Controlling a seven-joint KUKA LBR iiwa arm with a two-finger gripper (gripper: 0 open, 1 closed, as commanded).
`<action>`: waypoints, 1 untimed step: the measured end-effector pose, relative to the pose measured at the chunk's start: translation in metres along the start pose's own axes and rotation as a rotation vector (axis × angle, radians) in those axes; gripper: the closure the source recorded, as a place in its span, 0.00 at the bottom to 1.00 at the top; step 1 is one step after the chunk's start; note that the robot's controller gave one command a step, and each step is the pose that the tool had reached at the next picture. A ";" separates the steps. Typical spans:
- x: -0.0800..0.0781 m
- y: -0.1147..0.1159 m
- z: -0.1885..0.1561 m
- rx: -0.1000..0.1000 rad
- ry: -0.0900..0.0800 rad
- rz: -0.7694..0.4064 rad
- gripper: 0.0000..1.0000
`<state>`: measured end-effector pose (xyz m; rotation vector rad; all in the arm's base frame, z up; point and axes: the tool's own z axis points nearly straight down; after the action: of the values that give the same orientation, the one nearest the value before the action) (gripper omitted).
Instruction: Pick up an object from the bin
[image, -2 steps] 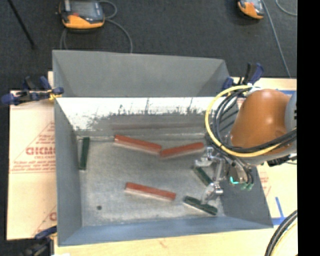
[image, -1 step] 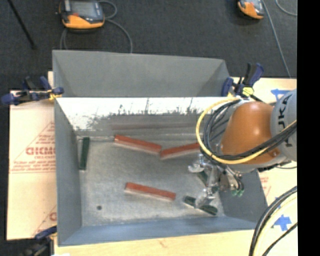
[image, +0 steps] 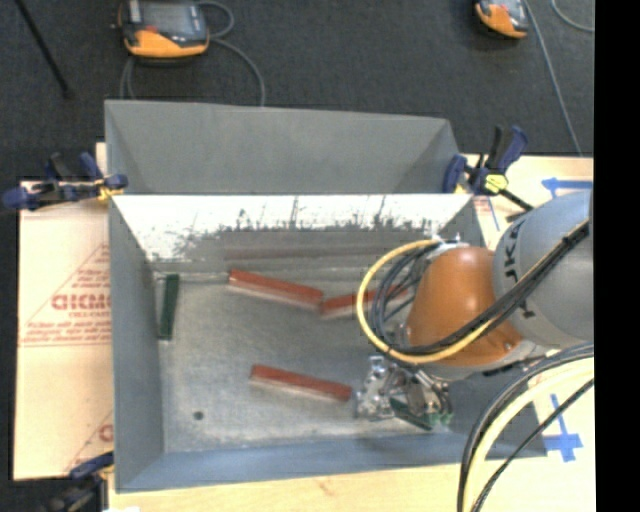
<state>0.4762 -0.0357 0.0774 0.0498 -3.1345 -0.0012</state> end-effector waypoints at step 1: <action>-0.007 -0.001 0.000 0.004 -0.035 0.001 0.00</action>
Offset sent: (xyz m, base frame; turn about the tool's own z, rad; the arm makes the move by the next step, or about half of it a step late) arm 0.0000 0.0000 0.0000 0.0000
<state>0.4834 -0.0360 0.0771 0.0489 -3.1692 0.0036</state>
